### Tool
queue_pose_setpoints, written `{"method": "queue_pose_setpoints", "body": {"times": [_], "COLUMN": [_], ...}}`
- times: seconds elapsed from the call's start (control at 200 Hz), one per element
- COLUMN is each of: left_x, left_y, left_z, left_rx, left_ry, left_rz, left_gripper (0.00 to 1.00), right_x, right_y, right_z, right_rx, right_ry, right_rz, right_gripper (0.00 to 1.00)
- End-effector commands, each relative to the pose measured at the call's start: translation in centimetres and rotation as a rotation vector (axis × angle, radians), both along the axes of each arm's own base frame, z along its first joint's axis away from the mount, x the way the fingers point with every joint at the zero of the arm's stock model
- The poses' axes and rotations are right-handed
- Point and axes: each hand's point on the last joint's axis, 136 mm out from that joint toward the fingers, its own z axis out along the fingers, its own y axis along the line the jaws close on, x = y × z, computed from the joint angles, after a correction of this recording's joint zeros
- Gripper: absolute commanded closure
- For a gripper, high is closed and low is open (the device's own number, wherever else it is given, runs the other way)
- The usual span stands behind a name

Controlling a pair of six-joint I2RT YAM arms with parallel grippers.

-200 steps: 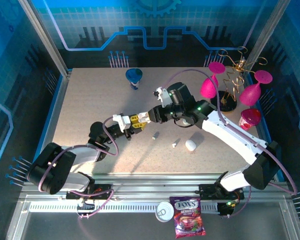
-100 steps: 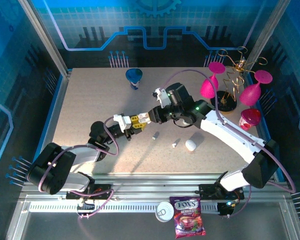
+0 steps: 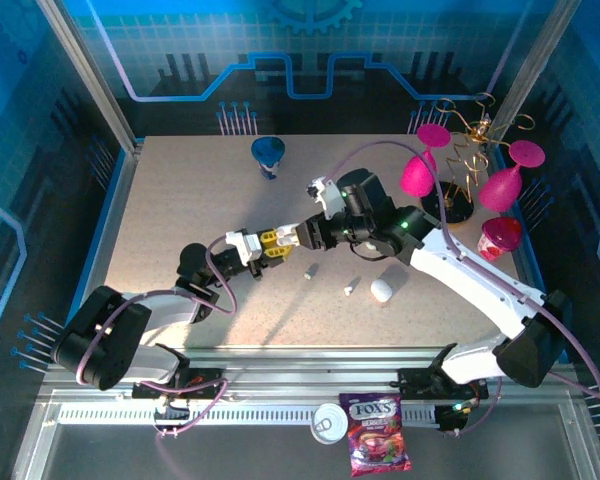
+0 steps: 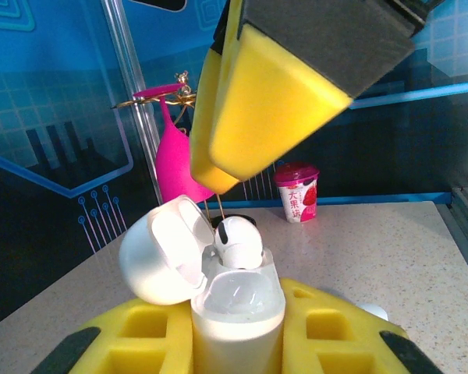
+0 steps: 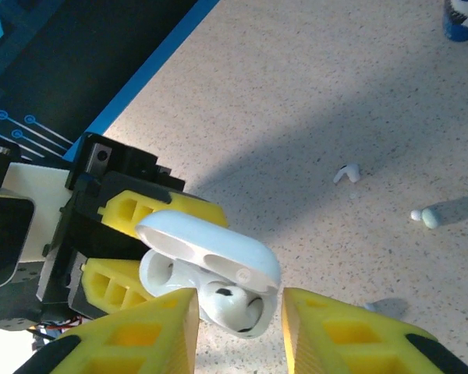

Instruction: Insert the wireless bluetooth earbuds into the charging case

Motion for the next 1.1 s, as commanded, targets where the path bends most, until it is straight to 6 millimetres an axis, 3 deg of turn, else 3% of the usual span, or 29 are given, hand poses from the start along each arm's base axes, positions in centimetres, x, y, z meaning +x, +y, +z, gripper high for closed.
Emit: {"method": "queue_pose_setpoints", "body": {"times": [0.0, 0.21, 0.49, 0.775, 1.091], "left_x": [-0.4, -0.6, -0.2, 0.1, 0.9], "left_y": [-0.3, -0.3, -0.2, 0.1, 0.6], "left_z": [2.1, 2.3, 1.9, 0.5, -1.1], "left_rx": [-0.013, -0.019, -0.024, -0.017, 0.006], "left_ry": [-0.102, -0.097, -0.067, -0.013, 0.032], "left_rz": [-0.026, -0.036, -0.025, -0.010, 0.032], "left_gripper": [1.00, 1.00, 1.00, 1.00, 1.00], "right_x": [-0.1, 0.1, 0.3, 0.9, 1.3], "right_y": [0.5, 1.1, 0.4, -0.5, -1.9], "right_z": [-1.3, -2.7, -2.9, -0.5, -0.2], "right_rx": [-0.018, -0.048, -0.091, 0.014, 0.045], "right_ry": [0.023, 0.061, 0.034, 0.012, 0.004], "right_rz": [-0.003, 0.017, 0.025, 0.026, -0.013], "right_gripper": [0.66, 0.67, 0.80, 0.82, 0.82]}}
